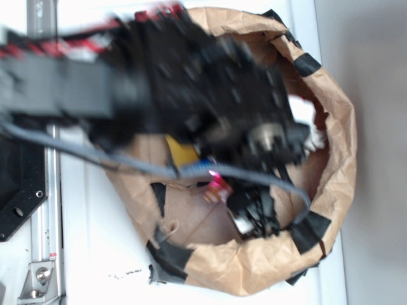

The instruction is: Grab the shell.

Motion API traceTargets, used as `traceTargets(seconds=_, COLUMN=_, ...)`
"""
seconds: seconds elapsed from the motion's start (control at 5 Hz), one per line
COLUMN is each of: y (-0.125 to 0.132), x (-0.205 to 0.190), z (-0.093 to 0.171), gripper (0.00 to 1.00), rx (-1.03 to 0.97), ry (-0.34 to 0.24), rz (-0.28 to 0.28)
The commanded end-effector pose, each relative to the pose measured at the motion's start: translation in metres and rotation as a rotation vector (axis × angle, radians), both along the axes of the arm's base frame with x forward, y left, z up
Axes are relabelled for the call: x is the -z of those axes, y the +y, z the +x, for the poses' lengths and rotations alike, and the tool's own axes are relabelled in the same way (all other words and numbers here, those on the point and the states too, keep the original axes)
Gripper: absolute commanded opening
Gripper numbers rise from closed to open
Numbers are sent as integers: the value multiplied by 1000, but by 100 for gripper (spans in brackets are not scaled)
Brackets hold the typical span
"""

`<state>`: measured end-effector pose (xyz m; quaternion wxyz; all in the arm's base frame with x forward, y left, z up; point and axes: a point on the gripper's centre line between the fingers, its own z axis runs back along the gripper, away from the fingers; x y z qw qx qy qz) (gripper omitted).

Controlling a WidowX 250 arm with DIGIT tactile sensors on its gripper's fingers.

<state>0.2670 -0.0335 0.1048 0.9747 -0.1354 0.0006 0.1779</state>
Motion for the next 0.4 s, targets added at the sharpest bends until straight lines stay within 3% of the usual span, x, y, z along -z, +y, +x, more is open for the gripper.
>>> traceTargets(seconds=0.0, y=51, x=-68, z=2, gripper=0, rx=297, ry=-181, rz=51)
traceTargets(seconds=0.2, y=35, x=-73, z=-7, gripper=0, rx=473, ry=-181, rz=208)
